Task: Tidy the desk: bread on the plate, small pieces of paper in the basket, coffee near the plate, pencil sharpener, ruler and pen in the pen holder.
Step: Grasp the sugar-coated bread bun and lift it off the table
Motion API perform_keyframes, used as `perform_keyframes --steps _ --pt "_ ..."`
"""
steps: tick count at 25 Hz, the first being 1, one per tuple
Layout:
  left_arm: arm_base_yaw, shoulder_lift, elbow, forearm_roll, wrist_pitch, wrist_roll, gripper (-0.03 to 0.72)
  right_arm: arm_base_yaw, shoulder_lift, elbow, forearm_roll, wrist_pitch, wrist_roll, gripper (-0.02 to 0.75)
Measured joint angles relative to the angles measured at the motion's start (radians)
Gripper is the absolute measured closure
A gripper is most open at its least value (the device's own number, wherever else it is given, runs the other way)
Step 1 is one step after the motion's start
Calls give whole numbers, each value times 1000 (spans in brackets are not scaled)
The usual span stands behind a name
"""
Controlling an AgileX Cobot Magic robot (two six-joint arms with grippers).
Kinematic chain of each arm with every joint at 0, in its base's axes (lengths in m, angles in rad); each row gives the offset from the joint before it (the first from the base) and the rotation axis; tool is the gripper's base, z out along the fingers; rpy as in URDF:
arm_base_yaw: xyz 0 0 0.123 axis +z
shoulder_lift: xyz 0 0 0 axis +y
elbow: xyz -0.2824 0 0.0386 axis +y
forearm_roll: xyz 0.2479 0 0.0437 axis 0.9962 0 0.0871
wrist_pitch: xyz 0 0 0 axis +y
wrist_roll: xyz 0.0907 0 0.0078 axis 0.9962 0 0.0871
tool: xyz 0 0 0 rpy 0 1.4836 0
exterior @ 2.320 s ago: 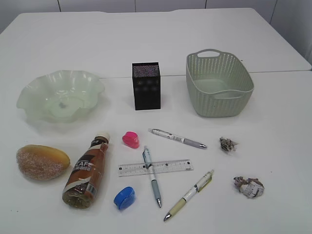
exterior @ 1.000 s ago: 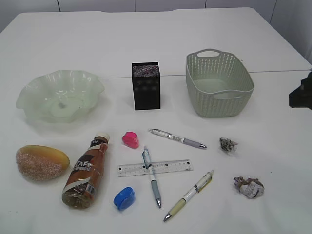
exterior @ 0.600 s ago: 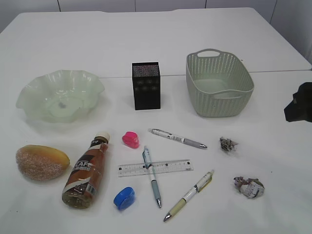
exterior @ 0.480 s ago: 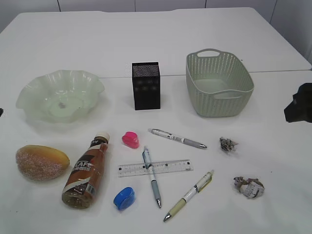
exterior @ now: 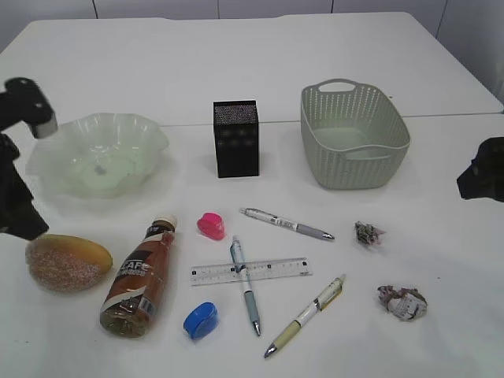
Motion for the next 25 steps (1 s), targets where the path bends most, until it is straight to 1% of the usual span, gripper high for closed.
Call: perform_keyframes --steps 2,3,5,9,11,13,15,16,20,22,25 --pt "-16 27 0 -46 28 163 250 0 15 0 0 -6 0 203" --pt "-21 36 0 -47 30 214 251 0 24 0 0 -9 -2 203" --pt "-26 42 0 -28 32 264 251 0 34 0 0 -18 -2 203" --pt "-26 44 -2 87 32 293 253 0 44 0 0 -43 -2 204" --pt "-26 44 -1 121 30 315 253 0 44 0 0 -49 -2 204" --pt "-26 52 -1 111 28 355 252 0 44 0 0 -50 -2 204" --pt "-26 71 -2 76 11 385 241 0 44 0 0 -50 -2 204" --pt "-26 86 -2 56 -3 395 223 0 44 0 0 -52 -2 204" --pt "-26 123 -2 -15 -58 405 104 0 44 0 0 -55 -2 204" --pt "-26 126 -2 -26 -65 419 81 0 44 0 0 -57 -2 204" --pt "-26 128 -3 -30 -61 474 73 0 44 0 0 -58 -2 204"
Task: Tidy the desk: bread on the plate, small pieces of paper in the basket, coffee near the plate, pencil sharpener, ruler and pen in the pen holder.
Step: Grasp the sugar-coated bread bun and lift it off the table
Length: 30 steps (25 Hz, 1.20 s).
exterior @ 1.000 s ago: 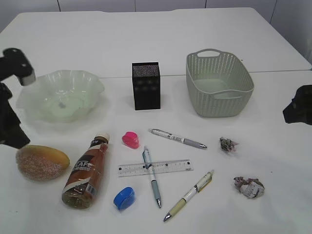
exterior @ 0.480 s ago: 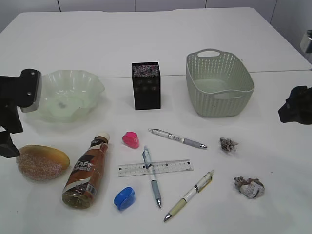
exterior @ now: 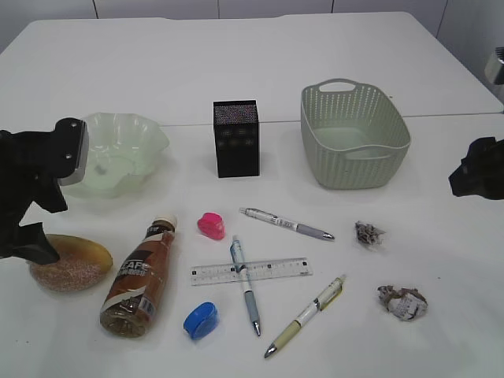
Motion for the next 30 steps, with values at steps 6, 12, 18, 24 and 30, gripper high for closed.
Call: perform_keyframes --steps 6,12,18,24,30 --pt "0 14 0 -13 8 48 79 0 0 0 0 -6 0 204" --pt "0 74 0 -31 7 50 92 0 0 0 0 -8 0 204" --pt "0 107 -2 -36 -33 50 95 0 4 0 0 -11 0 204" --pt "0 131 -6 -37 -27 51 173 0 38 0 0 -15 0 204" --pt "0 131 -6 -60 -1 51 317 0 49 0 0 -26 0 204"
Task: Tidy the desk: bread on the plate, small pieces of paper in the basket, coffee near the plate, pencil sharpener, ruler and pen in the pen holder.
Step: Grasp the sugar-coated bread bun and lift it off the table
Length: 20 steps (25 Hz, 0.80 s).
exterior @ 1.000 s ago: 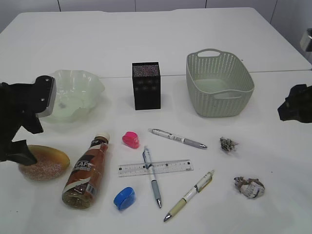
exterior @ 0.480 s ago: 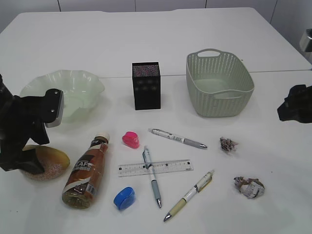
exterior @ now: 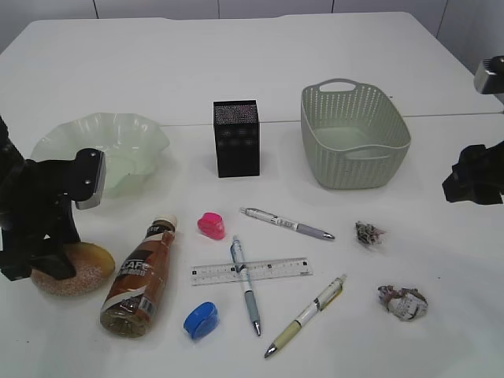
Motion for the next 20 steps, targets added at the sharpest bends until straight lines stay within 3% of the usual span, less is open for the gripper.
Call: perform_keyframes --steps 7,14,20 --pt "0 -31 0 -43 73 0 351 0 0 0 0 2 0 205" --pt "4 -187 0 -212 63 -12 363 0 0 0 0 15 0 205" --pt "16 -232 0 -312 -137 -188 365 0 0 0 0 33 0 205"
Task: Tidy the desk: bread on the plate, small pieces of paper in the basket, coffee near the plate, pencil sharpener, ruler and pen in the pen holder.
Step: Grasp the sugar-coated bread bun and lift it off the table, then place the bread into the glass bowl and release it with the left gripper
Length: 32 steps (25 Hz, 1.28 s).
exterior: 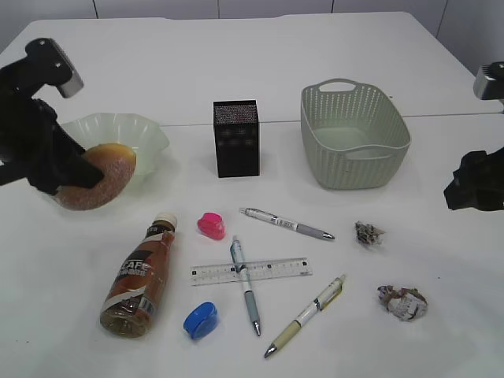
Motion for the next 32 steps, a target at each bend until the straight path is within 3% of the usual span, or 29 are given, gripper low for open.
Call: perform_keyframes --steps 5,14,23,32 --pt "2 -2 0 -85 -204 -167 365 0 0 0 6 9 0 205" --pt "5 60 -39 -322 -560 -191 365 0 0 0 17 13 0 206" --pt "5 281 -238 -347 -572 -191 365 0 0 0 17 17 0 206" --pt "5 419 -252 -318 -579 -192 365 0 8 0 17 21 0 206"
